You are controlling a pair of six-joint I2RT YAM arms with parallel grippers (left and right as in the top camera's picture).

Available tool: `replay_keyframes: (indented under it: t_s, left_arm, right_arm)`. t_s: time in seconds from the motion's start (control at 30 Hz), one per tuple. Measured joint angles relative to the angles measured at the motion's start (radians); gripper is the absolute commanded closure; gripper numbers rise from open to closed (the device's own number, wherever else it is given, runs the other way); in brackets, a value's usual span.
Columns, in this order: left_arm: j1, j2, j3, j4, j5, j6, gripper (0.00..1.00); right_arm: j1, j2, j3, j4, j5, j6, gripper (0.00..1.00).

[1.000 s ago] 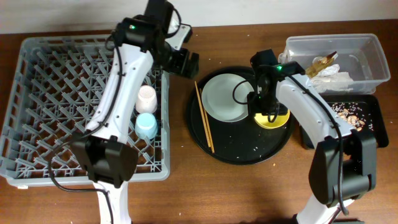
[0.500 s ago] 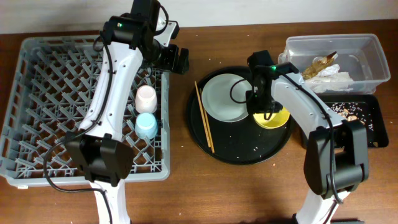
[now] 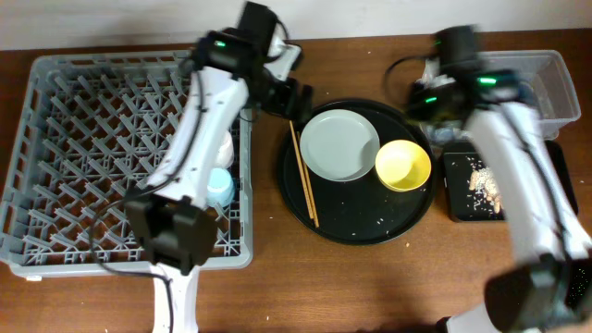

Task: Sort waste into correct bins and load items into the dishwasher rack
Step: 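Grasp the yellow bowl with the left gripper and lift it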

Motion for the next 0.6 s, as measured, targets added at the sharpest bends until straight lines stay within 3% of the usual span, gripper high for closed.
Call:
replay_keyframes:
  t_s: [0.07, 0.1, 0.13, 0.17, 0.2, 0.4, 0.5, 0.57, 0.6]
  left_arm:
    - [-0.069, 0.058, 0.000, 0.029, 0.012, -0.007, 0.01]
    - [-0.093, 0.075, 0.000, 0.041, 0.015, -0.015, 0.01]
    - [-0.129, 0.101, 0.000, 0.077, 0.027, -0.022, 0.01]
    - [-0.156, 0.121, 0.000, 0.097, 0.041, -0.025, 0.01]
    - [-0.178, 0.138, 0.000, 0.126, 0.054, -0.026, 0.02]
    - [-0.332, 0.249, 0.000, 0.280, 0.098, -0.046, 0.38]
    - [-0.364, 0.296, 0.000, 0.296, 0.071, -0.071, 0.48]
    - [-0.373, 0.307, 0.000, 0.308, 0.044, -0.081, 0.49]
    - [-0.377, 0.307, 0.000, 0.315, 0.012, -0.095, 0.56]
  right_arm:
    - [-0.109, -0.059, 0.014, -0.045, -0.002, 0.004, 0.96]
    - [-0.151, -0.058, 0.014, -0.064, -0.010, 0.004, 0.80]
    - [-0.224, -0.047, 0.010, -0.093, -0.019, 0.004, 0.50]
    - [-0.259, -0.042, 0.009, -0.101, -0.028, 0.004, 0.39]
    - [-0.299, -0.039, 0.007, -0.115, -0.040, 0.008, 0.37]
    - [-0.340, -0.039, 0.005, -0.154, -0.060, 0.006, 0.36]
    - [-0.340, -0.038, 0.005, -0.160, -0.060, 0.004, 0.36]
    - [-0.340, -0.038, 0.005, -0.161, -0.063, 0.003, 0.36]
    - [-0.340, -0.038, 0.005, -0.163, -0.063, 0.003, 0.36]
